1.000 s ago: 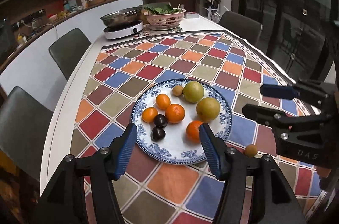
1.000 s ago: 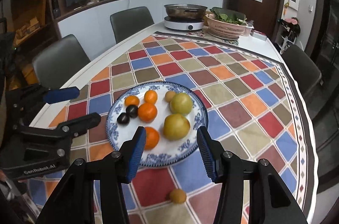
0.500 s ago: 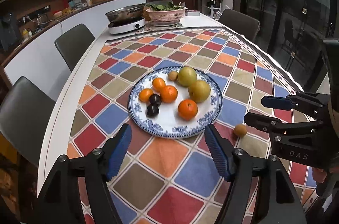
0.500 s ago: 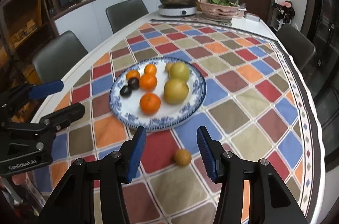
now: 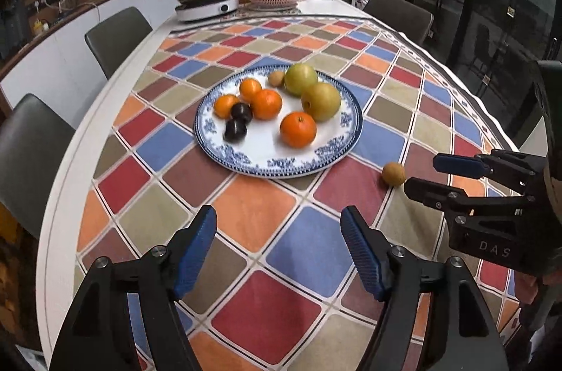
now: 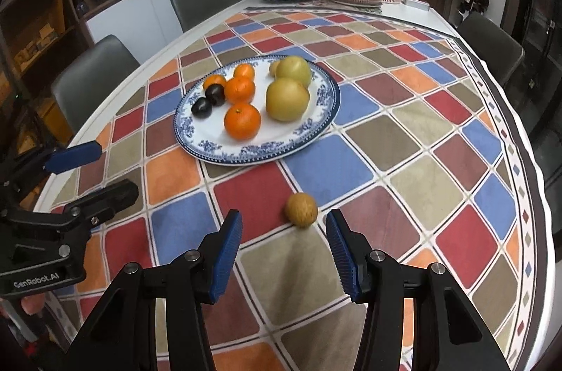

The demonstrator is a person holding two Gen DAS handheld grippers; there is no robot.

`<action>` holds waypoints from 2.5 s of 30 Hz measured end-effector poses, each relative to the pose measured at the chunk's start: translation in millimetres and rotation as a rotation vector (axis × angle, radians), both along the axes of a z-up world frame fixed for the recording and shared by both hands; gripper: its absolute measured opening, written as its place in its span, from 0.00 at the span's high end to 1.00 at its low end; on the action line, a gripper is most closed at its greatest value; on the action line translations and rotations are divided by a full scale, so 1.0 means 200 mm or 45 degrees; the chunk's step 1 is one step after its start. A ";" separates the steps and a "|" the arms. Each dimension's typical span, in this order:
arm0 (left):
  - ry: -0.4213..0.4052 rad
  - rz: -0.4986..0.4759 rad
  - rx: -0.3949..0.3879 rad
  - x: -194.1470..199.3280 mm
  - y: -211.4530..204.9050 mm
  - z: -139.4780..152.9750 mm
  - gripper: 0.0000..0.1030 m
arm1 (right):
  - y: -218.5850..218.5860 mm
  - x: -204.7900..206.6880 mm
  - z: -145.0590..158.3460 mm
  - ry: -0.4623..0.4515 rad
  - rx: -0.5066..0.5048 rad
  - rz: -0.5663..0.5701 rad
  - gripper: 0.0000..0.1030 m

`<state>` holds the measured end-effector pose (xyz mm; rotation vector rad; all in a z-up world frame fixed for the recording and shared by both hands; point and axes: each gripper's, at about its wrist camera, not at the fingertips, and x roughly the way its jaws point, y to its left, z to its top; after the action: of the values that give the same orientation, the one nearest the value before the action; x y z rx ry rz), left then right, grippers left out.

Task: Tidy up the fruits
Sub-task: 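Move the right tool back to the last brown kiwi on the table, then grasp the brown kiwi with the right tool and lift it, then lower the kiwi onto the plate and open the right tool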

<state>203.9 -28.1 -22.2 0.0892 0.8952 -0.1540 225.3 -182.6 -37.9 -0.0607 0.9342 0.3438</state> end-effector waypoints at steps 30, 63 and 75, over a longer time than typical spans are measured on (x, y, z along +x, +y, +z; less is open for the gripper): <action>0.066 -0.012 0.053 0.17 -0.03 -0.10 0.30 | 0.02 0.21 -0.20 0.145 -0.033 -0.006 0.71; -0.031 0.089 0.035 0.10 0.17 0.02 0.30 | 0.17 0.09 0.05 -0.027 0.061 0.075 0.74; -0.047 0.147 0.086 0.20 0.37 0.03 0.30 | 0.39 0.24 0.07 -0.002 0.081 0.145 0.74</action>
<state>244.0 46.0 -15.8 0.1029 0.8663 -0.0145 273.9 -104.4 -24.8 -0.0558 0.9193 0.4788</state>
